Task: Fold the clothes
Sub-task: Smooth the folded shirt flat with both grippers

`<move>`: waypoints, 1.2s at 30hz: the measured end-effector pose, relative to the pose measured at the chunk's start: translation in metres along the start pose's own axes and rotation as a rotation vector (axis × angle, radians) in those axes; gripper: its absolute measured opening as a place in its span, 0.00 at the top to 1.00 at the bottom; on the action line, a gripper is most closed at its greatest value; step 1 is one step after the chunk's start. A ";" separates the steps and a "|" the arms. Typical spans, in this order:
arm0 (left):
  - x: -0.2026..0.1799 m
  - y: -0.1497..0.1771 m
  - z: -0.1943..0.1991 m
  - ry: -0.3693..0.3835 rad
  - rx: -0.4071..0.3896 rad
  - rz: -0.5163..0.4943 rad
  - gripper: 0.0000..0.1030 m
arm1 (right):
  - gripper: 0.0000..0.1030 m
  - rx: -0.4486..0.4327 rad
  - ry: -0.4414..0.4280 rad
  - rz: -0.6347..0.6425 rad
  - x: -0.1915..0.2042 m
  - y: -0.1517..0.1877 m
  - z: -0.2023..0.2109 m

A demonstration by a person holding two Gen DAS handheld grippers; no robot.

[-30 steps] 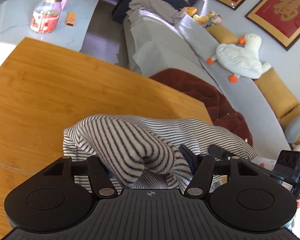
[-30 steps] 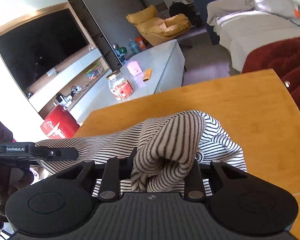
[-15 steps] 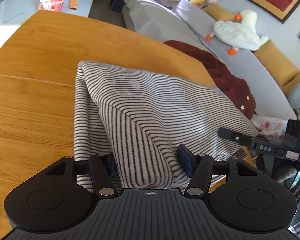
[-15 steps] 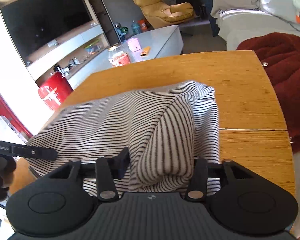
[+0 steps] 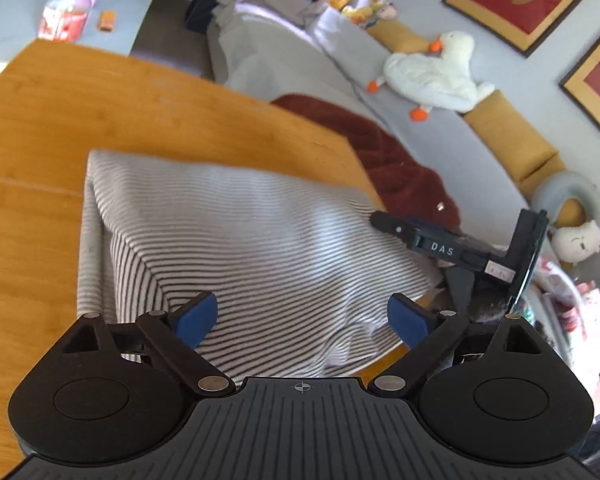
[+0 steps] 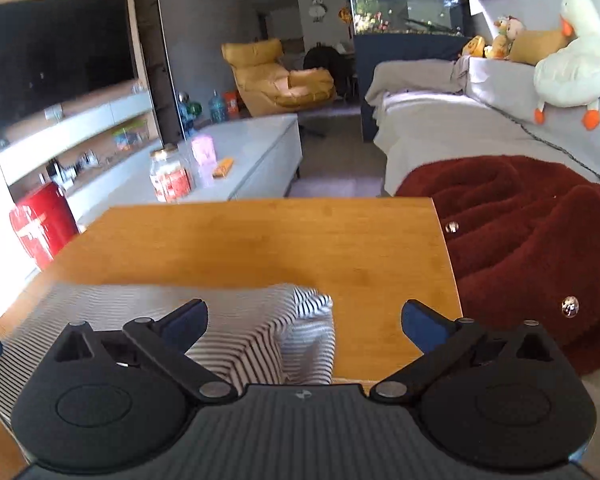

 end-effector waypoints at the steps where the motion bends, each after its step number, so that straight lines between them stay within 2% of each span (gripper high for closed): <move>1: 0.003 0.000 -0.005 -0.007 -0.001 -0.013 0.07 | 0.00 0.013 0.022 0.036 0.003 0.008 -0.006; 3: 0.009 -0.002 -0.014 -0.026 -0.001 -0.031 0.07 | 0.00 0.030 0.064 0.098 0.007 0.023 -0.017; 5: 0.015 -0.014 -0.018 -0.058 -0.005 -0.021 0.07 | 0.00 0.014 0.077 0.081 0.008 0.028 -0.012; 11: 0.040 -0.057 -0.042 -0.151 -0.045 -0.091 0.06 | 0.00 0.018 0.057 0.106 0.030 0.046 0.008; 13: 0.046 -0.071 -0.051 -0.180 -0.055 -0.123 0.05 | 0.00 0.025 0.006 0.133 0.043 0.053 0.013; 16: 0.047 -0.084 -0.061 -0.248 -0.067 -0.185 0.05 | 0.00 0.086 -0.132 0.084 0.056 0.061 0.013; 19: 0.037 -0.084 -0.057 -0.322 -0.072 -0.235 0.05 | 0.00 0.125 -0.233 0.046 0.061 0.056 0.014; 21: 0.027 -0.075 -0.041 -0.340 -0.091 -0.257 0.05 | 0.00 0.129 -0.277 0.036 0.063 0.050 0.018; 23: 0.015 -0.064 -0.024 -0.301 -0.108 -0.253 0.04 | 0.00 0.048 -0.235 0.083 0.059 0.037 0.030; 26: -0.003 -0.042 -0.006 -0.203 -0.108 -0.231 0.03 | 0.00 -0.001 -0.170 0.136 0.052 0.024 0.033; 27: -0.006 -0.035 -0.007 -0.191 -0.090 -0.240 0.03 | 0.00 -0.011 -0.148 0.154 0.050 0.022 0.032; 30: -0.015 -0.012 -0.015 -0.184 -0.016 -0.285 0.02 | 0.00 0.043 -0.082 0.223 0.054 0.036 0.014; 32: -0.015 -0.002 -0.022 -0.234 0.013 -0.343 0.01 | 0.00 0.065 -0.045 0.263 0.058 0.049 0.006; 36: -0.003 -0.009 -0.028 -0.255 0.025 -0.362 0.00 | 0.00 0.007 0.008 0.277 0.068 0.063 0.016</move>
Point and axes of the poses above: each gripper's, at about its wrist camera, not at the fingertips, and z roughly against the way its jaws point, x to its left, y to its underside, the point moved 3 cm from there along -z, roughly the way its jaws point, and after that the axes turned 6 degrees about -z, right-handed, at the moved point
